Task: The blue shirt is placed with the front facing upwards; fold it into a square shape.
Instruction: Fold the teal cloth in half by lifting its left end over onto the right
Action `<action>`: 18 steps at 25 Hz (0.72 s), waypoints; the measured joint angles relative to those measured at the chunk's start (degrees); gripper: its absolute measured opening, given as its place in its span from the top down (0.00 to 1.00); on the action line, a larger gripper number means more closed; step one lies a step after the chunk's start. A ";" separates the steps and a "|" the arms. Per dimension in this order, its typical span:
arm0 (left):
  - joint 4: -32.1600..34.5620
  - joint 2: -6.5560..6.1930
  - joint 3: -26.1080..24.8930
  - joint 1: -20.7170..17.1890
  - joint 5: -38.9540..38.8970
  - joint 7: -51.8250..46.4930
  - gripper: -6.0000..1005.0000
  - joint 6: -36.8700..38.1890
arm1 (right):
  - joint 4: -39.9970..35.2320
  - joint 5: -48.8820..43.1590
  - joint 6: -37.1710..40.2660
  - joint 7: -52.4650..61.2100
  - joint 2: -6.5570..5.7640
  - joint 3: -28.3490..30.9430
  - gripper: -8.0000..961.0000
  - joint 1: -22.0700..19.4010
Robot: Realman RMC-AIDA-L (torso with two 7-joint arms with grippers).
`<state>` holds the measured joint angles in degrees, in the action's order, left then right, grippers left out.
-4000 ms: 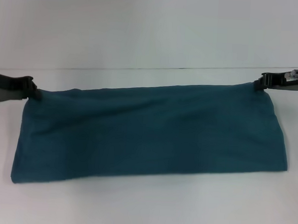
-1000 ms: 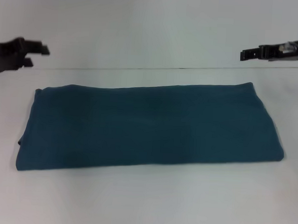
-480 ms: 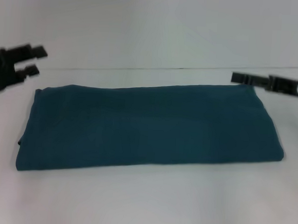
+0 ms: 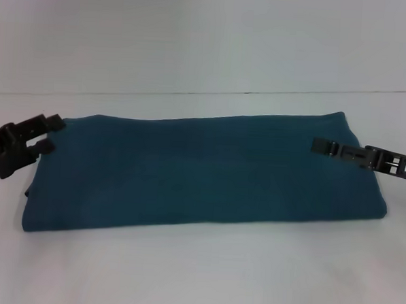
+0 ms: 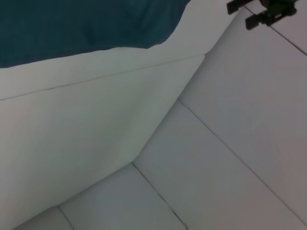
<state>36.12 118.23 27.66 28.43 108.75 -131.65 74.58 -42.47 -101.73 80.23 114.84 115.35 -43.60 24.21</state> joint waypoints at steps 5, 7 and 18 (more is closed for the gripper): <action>-2.83 0.90 -0.01 0.25 0.51 -0.27 0.33 -6.86 | 1.48 0.18 -0.13 -0.39 -0.18 0.47 0.05 0.70; -4.19 1.22 0.18 0.59 0.57 -0.19 0.33 -9.72 | 1.56 0.22 -0.14 -0.34 -0.14 0.52 0.05 0.76; -5.37 1.54 0.60 1.72 0.44 14.03 0.33 -15.21 | 2.93 -0.06 -0.35 -0.29 -0.20 0.55 0.05 0.61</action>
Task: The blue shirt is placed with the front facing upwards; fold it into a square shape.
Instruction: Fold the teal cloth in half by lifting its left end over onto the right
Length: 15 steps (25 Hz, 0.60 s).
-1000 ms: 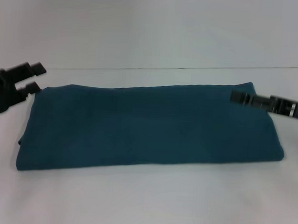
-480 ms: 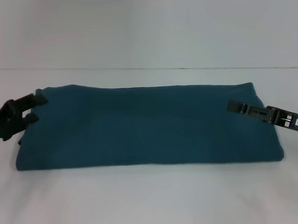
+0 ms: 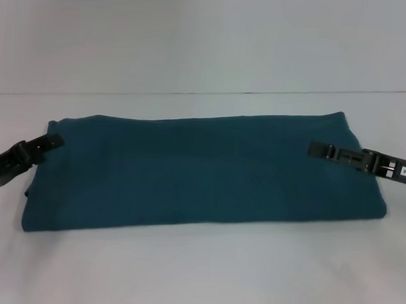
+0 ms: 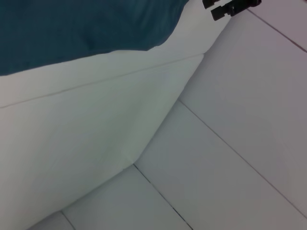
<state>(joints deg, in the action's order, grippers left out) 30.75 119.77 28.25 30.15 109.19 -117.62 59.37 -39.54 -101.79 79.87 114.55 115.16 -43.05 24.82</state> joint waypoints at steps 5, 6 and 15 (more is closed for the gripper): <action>-0.33 -0.42 0.16 -0.04 0.44 0.55 0.34 -1.47 | 0.20 -0.02 -0.12 -0.13 -0.12 0.31 0.05 -0.44; -0.44 -0.42 0.16 -0.03 0.47 0.35 0.34 -2.06 | 0.20 -0.02 -0.12 -0.14 -0.13 0.40 0.05 -0.45; -2.83 0.01 0.22 0.81 0.38 -0.69 0.34 -5.77 | 0.34 -0.03 -0.11 0.02 -0.11 1.02 0.05 -0.48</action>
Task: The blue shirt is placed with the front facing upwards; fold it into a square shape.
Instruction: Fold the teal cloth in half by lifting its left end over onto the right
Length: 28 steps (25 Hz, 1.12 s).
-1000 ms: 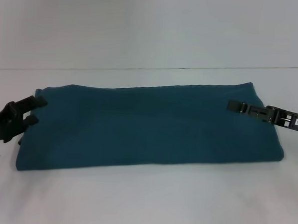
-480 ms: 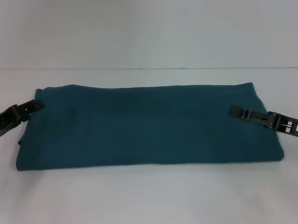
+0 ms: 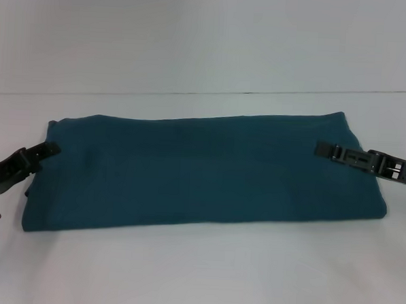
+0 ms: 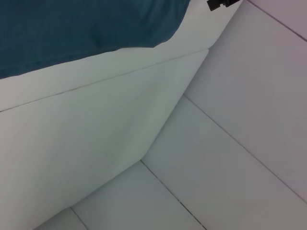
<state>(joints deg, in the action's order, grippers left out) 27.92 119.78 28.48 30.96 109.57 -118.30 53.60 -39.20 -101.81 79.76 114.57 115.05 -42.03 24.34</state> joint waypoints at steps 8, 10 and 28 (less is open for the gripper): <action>-0.59 0.24 0.14 0.15 0.12 0.67 0.34 -2.90 | 0.95 0.02 -0.20 -0.07 0.00 0.55 0.05 -0.06; -1.14 0.25 0.23 0.16 0.14 0.86 0.34 -3.15 | 1.22 0.03 -0.36 -0.07 -0.01 0.62 0.05 -0.10; 1.29 0.25 0.85 0.35 -0.23 0.00 0.34 -1.50 | 1.41 0.04 -0.71 -0.22 -0.28 0.81 0.05 -0.08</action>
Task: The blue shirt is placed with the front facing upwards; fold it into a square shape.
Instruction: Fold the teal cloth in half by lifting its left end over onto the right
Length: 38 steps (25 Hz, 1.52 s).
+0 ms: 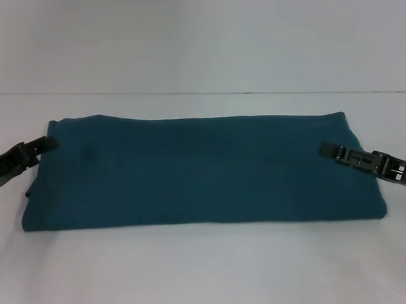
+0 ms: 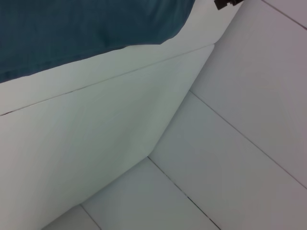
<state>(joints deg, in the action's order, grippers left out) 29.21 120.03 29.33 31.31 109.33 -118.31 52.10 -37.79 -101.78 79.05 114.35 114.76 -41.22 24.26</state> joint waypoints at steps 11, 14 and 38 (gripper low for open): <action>-1.17 0.26 4.36 1.03 0.44 -0.06 0.34 -5.49 | 0.00 0.00 0.04 0.18 0.02 0.00 0.05 0.00; -1.34 0.31 4.40 0.89 0.45 0.15 0.34 -5.73 | 0.13 0.00 0.05 0.15 0.02 0.00 0.05 0.00; 2.20 0.80 4.99 -1.84 1.25 -2.95 0.34 -1.97 | 0.70 0.00 0.31 0.08 -0.25 0.35 0.05 -0.18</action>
<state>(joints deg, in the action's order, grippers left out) 31.41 120.83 34.32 29.47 110.58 -121.25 50.13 -37.09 -101.78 79.36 114.43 114.52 -40.87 24.08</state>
